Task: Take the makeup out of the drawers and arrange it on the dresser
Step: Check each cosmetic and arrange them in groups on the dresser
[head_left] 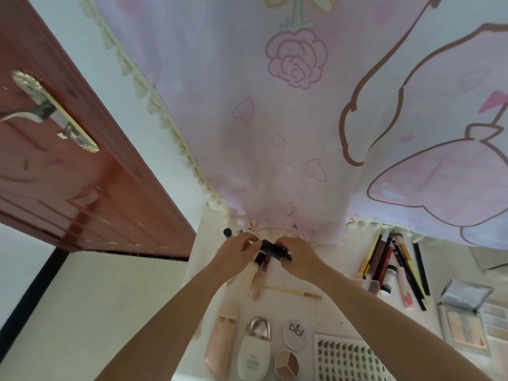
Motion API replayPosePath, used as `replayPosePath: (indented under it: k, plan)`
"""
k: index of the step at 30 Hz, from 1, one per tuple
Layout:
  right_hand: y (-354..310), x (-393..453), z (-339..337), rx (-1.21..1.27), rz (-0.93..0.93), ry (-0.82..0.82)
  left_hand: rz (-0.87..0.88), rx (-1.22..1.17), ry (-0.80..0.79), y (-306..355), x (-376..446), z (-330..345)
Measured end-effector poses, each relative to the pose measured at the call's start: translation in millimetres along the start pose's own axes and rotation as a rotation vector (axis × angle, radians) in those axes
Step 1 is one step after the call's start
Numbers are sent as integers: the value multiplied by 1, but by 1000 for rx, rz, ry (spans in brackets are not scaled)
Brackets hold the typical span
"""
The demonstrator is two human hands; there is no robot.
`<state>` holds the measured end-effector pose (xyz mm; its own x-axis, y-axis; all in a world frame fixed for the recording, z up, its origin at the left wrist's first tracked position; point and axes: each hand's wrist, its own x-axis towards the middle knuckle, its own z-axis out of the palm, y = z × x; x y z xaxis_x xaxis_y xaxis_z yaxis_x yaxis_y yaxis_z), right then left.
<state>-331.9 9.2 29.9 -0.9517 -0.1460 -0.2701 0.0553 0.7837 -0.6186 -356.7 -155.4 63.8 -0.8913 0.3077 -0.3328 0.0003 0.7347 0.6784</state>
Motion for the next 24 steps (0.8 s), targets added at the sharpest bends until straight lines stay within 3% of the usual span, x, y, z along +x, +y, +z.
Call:
replayPosePath:
  k: [10,17,24]
  plan:
    - [4,22,22,302,96,56,-98,26,42,-38,-19,12]
    - [-11,50,21,294,70,108,-187,168,-11,-47,-34,18]
    - [-7,62,33,188,92,95,-248,147,-26,-53,-41,25]
